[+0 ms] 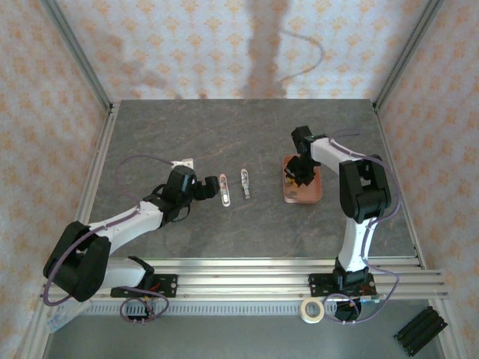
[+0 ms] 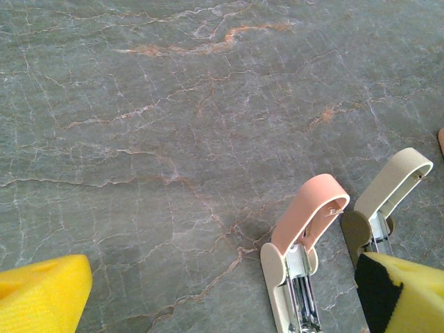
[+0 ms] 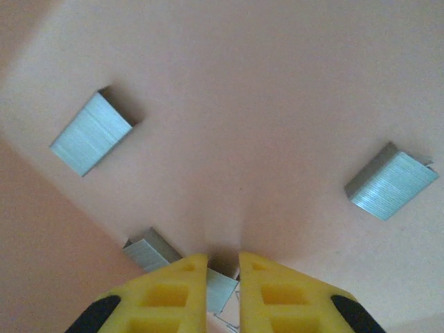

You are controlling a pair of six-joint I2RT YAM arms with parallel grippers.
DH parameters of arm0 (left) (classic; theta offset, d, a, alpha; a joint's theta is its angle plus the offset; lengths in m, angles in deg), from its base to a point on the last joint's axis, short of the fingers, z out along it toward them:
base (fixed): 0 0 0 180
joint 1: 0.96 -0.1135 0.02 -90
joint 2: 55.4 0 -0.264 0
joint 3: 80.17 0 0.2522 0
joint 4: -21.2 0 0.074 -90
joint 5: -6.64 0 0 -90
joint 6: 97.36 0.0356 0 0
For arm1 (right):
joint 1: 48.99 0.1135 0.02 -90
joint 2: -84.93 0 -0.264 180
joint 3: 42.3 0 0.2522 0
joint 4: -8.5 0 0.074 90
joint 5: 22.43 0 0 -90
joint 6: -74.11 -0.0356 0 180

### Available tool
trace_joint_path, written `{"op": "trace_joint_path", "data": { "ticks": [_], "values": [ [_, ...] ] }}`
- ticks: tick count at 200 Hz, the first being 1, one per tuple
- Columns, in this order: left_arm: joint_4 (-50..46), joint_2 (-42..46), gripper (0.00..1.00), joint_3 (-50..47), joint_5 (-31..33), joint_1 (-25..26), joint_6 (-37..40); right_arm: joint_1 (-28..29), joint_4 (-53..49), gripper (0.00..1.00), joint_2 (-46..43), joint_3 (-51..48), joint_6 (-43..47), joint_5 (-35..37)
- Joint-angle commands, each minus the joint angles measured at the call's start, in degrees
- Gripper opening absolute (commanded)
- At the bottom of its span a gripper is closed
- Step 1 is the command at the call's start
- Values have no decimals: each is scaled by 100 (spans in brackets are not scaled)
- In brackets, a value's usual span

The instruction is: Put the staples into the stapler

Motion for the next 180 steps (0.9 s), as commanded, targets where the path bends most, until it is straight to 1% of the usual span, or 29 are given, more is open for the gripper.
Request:
{"op": "trace_joint_path", "data": {
  "ticks": [1,40,67,96,131,151,180],
  "values": [
    [59,142,99,-32,109,-49,111,-11,-344,15,-70,275,274,250],
    [0,231,99,-61,146,-59,134,-21,-850,15,-66,603,931,323],
    [-38,294,99,-62,172,-73,170,-38,-1294,15,80,776,1686,459],
    [-46,334,99,-72,181,-84,185,-48,-1362,15,168,779,2671,498],
    [-127,356,99,-61,172,-77,192,-90,-1544,15,529,966,3864,484],
    [-177,393,99,-61,192,-81,171,-99,-1572,15,704,1127,4252,500],
    [-152,468,99,-67,237,-76,149,-108,-1548,15,931,1432,4569,486]
  ]
}}
